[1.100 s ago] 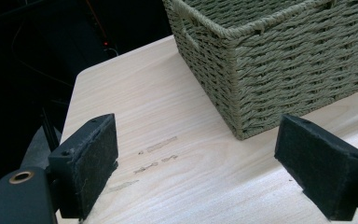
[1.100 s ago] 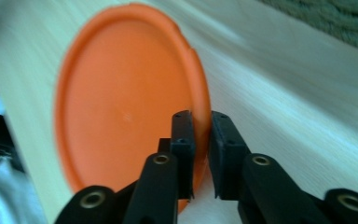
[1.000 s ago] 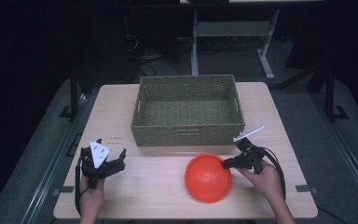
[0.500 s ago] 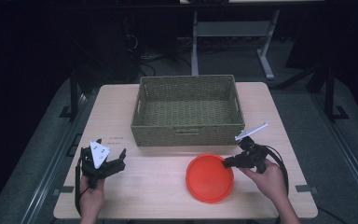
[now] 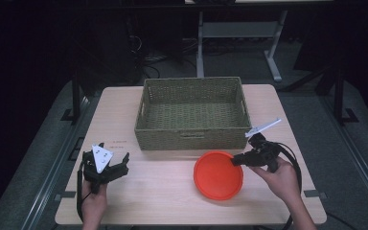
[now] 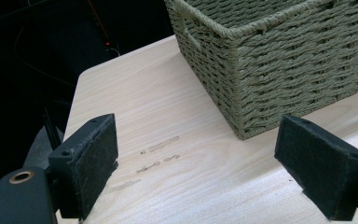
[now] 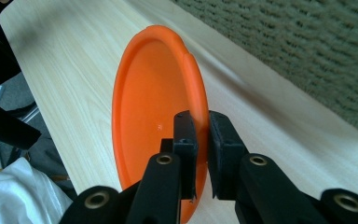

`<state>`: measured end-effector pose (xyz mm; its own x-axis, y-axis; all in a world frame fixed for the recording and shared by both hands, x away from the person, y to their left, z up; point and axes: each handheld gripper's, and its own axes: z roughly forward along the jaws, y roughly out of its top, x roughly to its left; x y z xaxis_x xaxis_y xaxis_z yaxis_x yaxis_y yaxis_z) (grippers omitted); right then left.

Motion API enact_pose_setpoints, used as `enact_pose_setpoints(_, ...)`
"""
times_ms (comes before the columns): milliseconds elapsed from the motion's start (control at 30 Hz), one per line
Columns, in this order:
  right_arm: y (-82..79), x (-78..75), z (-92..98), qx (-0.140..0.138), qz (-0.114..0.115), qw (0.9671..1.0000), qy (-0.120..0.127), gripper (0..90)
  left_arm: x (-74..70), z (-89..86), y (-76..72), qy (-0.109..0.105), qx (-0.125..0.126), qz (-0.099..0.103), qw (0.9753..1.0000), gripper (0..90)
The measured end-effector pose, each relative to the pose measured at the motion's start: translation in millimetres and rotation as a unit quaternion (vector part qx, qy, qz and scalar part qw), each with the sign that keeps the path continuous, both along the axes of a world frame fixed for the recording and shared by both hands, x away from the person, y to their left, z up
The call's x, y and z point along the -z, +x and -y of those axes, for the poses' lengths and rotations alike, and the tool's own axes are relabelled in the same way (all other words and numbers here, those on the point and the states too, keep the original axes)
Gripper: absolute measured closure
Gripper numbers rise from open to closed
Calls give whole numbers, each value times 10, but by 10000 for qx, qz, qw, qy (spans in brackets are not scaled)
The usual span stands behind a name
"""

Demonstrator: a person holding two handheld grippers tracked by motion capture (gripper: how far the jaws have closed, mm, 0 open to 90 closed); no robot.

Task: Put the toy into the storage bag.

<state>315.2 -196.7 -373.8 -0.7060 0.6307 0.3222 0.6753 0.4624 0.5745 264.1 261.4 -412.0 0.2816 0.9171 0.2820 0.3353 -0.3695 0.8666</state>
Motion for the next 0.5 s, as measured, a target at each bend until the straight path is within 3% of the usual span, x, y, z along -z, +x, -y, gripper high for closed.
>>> enact_pose_setpoints(500,55,-222,-66,-97,167,9998,-84,822,1,-7,1,-9,-1,-26,10000,128)
